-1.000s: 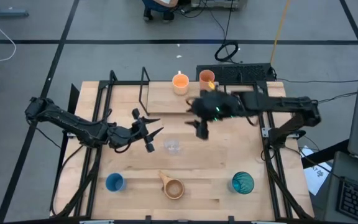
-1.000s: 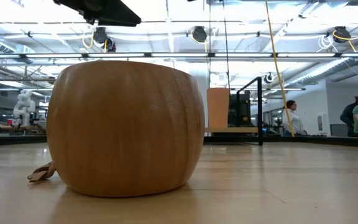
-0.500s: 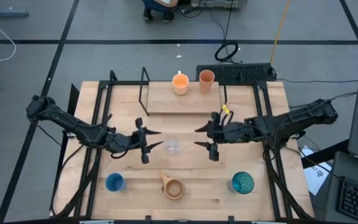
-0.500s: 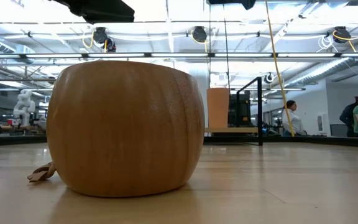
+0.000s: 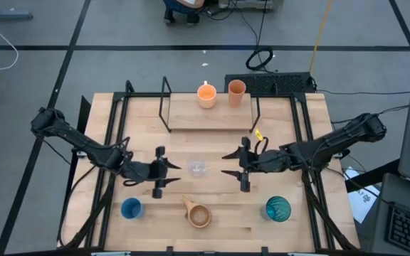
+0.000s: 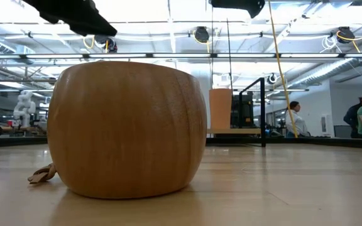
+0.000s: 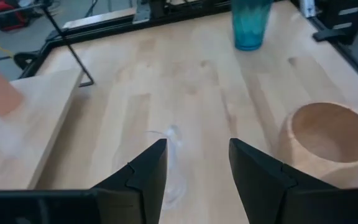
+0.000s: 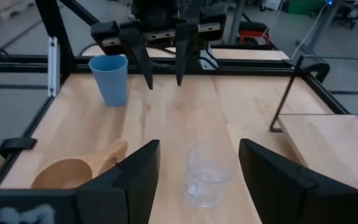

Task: Stack small to large cups/mugs on shelf
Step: Put the brown mug on the shelf

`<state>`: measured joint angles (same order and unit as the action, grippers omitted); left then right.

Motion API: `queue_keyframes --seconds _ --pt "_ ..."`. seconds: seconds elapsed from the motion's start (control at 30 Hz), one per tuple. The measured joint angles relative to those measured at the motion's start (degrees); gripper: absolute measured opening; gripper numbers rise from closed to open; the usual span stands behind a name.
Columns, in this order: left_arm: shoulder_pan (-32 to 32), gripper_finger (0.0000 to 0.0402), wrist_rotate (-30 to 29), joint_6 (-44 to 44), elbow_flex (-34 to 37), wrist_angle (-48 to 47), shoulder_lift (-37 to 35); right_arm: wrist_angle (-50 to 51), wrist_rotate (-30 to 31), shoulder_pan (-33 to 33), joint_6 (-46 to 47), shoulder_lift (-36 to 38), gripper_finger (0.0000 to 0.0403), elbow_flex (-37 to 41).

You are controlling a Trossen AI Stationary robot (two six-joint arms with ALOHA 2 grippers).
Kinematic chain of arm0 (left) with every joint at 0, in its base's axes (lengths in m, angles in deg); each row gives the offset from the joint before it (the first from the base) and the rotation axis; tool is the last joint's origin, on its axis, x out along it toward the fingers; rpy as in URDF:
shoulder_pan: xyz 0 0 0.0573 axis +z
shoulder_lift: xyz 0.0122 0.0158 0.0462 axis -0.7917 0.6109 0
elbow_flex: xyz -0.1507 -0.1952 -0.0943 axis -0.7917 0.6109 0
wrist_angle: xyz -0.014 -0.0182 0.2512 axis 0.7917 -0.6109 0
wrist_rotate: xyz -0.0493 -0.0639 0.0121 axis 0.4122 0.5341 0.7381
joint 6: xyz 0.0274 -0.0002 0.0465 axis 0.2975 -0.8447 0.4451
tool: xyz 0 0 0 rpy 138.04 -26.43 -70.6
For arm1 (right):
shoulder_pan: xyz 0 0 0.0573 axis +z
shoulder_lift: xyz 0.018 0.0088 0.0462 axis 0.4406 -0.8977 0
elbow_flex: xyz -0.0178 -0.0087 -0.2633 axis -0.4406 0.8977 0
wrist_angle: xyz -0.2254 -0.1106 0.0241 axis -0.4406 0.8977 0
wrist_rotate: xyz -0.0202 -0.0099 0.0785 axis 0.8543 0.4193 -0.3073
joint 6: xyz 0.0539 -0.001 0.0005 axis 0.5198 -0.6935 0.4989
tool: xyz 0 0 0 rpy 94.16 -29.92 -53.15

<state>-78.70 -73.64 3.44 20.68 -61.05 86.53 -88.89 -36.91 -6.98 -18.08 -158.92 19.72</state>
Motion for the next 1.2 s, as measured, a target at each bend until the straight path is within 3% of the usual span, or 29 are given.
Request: queue_keyframes --seconds 0.17,0.37,0.5,0.77,1.0,1.2 --pt "-0.8 0.0175 2.5 0.5 0.0 0.1 0.0 -5.9 0.0 0.5 0.6 -0.1 0.0210 3.3" --pt "-1.5 0.0175 5.1 0.3 0.0 -0.1 0.0 -6.0 1.1 0.5 3.8 -0.1 0.0210 5.1" --pt "-2.0 0.0175 5.6 0.5 -3.2 -5.3 0.0 -6.0 1.5 0.4 4.0 -0.1 0.0210 5.2" --pt "-2.3 0.0175 7.5 0.5 -17.1 -25.0 3.5 -5.8 2.9 0.3 1.5 -0.1 0.0210 5.2" --pt "-2.2 0.0175 10.1 2.3 -34.6 -45.7 14.6 -4.9 2.9 0.5 1.4 -0.8 0.0210 5.2" --pt "-1.5 0.0175 16.5 6.4 -46.6 -57.2 24.1 -2.5 2.7 0.6 1.6 -0.7 0.0210 5.2"
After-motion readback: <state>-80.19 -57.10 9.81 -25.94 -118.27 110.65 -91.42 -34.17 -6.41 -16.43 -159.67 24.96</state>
